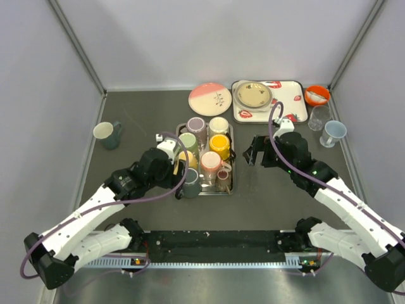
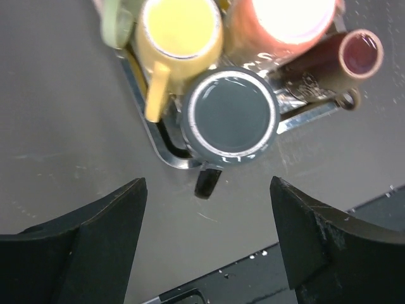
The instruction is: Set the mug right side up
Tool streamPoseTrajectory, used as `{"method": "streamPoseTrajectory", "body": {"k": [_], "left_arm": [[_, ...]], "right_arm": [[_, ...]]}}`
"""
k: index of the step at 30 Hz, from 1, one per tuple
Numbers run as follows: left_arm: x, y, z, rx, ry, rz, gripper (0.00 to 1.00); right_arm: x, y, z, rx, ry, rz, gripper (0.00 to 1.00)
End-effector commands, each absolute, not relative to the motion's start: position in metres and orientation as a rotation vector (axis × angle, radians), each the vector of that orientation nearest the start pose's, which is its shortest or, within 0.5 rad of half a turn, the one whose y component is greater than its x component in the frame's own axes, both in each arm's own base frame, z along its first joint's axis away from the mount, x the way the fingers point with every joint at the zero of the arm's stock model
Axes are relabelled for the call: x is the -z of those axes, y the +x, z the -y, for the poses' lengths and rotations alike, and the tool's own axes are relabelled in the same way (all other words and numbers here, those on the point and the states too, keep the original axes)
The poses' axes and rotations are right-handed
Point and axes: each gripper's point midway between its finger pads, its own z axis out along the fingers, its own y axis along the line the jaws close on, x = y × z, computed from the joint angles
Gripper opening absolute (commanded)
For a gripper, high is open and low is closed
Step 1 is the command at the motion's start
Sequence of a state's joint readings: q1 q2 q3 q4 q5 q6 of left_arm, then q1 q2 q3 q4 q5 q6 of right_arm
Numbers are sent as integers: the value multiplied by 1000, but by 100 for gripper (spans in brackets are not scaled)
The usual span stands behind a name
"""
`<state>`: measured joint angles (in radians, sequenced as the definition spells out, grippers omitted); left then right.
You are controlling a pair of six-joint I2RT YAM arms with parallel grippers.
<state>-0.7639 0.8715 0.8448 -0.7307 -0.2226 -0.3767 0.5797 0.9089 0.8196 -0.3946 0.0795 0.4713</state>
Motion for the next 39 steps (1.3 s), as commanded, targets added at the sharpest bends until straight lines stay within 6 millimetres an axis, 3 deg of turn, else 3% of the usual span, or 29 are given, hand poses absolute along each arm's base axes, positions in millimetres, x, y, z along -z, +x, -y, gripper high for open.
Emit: {"method": "streamPoseTrajectory", "body": {"k": [1,9,20,30,39], "left_arm": [[-168,185,184,541,520,-2351,82],[-153,183,190,588,649,-2483,73],[-125,190,188,547,631,-2600,59],[-109,200,181,498,580,-2646,57],[-98,200,186,519,589,-2710,54]], "right_arm": [[-231,257,-185,-626,-106,-2074,99],[-229,254,-186,-645,-109,-2078,99],[-220,253,-188,-646,-105,-2105,99],[-214,252,-188,-644,-103,-2119,99],[-206,251,-187,-641,-98,-2134,99]]}}
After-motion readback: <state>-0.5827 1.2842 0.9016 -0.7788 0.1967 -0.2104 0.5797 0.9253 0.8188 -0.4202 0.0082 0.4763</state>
